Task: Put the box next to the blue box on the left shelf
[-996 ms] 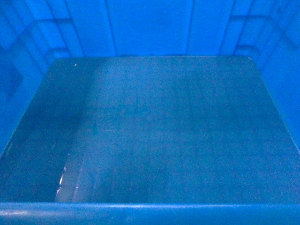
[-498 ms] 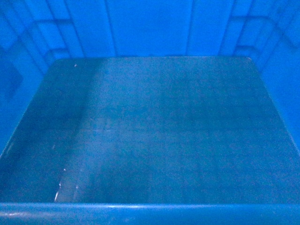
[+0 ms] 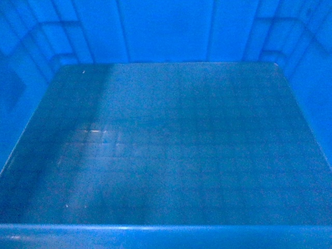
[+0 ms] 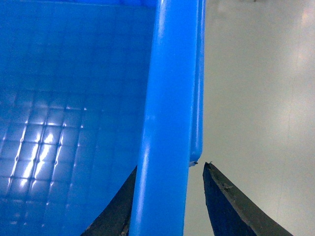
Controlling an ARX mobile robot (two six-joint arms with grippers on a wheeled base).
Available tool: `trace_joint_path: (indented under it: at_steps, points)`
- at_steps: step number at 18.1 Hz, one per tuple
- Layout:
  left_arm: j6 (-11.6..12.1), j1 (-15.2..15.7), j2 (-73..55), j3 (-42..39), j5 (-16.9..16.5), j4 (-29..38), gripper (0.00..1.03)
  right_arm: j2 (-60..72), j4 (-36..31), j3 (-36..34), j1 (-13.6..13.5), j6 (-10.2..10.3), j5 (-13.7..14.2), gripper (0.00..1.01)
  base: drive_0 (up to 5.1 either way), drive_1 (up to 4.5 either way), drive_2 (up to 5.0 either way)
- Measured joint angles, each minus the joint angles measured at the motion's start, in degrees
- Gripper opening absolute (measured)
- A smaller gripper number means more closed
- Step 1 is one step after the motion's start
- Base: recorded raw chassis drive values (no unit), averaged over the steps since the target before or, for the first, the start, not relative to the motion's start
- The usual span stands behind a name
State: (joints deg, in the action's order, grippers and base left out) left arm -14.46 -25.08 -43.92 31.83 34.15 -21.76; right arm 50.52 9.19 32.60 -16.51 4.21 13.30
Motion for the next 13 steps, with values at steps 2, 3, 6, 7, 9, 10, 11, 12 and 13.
trace_joint_path:
  at_steps: [2,3,6,7,9,10,11,12,13]
  points:
    - [0.1,0.0,0.0,0.0,0.0,0.0,0.18,0.0,0.0,0.0,0.0,0.0,0.0,0.33,-1.4,-1.43,-1.4]
    - [0.1,0.0,0.0,0.0,0.0,0.0,0.18,0.0,0.0,0.0,0.0,0.0,0.0,0.33,-1.5,-1.54,-1.5]
    - [0.1,0.0,0.0,0.0,0.0,0.0,0.18,0.0,0.0,0.0,0.0,0.0,0.0,0.33,-1.5,-1.52,-1.5]
    - [0.2,0.0,0.0,0.0,0.0,0.0,0.18,0.0,0.0,0.0,0.0,0.0,0.0,0.33,-1.5,-1.51,-1.5]
    - [0.2,0.0,0.0,0.0,0.0,0.0,0.18,0.0,0.0,0.0,0.0,0.0,0.0,0.33,-1.5,-1.54,-1.5]
    - [0.2,0.0,0.0,0.0,0.0,0.0,0.18,0.0,0.0,0.0,0.0,0.0,0.0,0.33,-1.5,-1.48,-1.5]
    - [0.2,0.0,0.0,0.0,0.0,0.0,0.18,0.0,0.0,0.0,0.0,0.0,0.0,0.33,-1.5,-1.47,-1.5]
    - [0.2,0.0,0.0,0.0,0.0,0.0,0.18,0.0,0.0,0.0,0.0,0.0,0.0,0.33,-1.5,-1.51,-1.5]
    - [0.3,0.0,0.0,0.0,0.0,0.0,0.18,0.0,0.0,0.0,0.0,0.0,0.0,0.33,-1.7,-1.66,-1.7]
